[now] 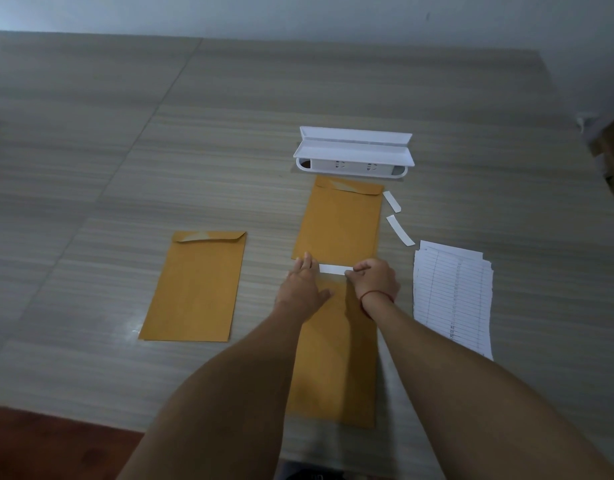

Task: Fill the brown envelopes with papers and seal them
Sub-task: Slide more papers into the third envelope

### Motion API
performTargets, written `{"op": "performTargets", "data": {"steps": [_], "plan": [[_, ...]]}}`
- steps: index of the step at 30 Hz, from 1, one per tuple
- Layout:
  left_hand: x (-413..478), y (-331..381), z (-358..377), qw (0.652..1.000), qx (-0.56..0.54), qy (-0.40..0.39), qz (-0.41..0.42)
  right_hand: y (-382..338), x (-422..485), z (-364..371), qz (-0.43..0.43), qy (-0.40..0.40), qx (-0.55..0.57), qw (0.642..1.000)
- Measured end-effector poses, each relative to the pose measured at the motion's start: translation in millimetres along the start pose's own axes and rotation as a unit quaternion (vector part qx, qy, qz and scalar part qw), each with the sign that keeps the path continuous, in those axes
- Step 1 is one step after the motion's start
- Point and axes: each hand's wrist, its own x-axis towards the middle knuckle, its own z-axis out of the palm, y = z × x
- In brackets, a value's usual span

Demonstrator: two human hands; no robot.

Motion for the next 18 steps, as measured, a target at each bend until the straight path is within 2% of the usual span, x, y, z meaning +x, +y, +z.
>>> {"op": "performTargets", "data": {"steps": [10, 18], "plan": [[-0.6, -0.4, -1.5, 1.000, -0.003, -0.001, 0.007, 2.7, -0.2, 1.6, -0.041, 0.005, -0.018, 0.999], [0.8, -1.1, -1.0, 1.000, 0.002, -0.004, 0.006, 1.8, 4.2, -0.4, -0.060, -0.022, -0.037, 0.997]]}}
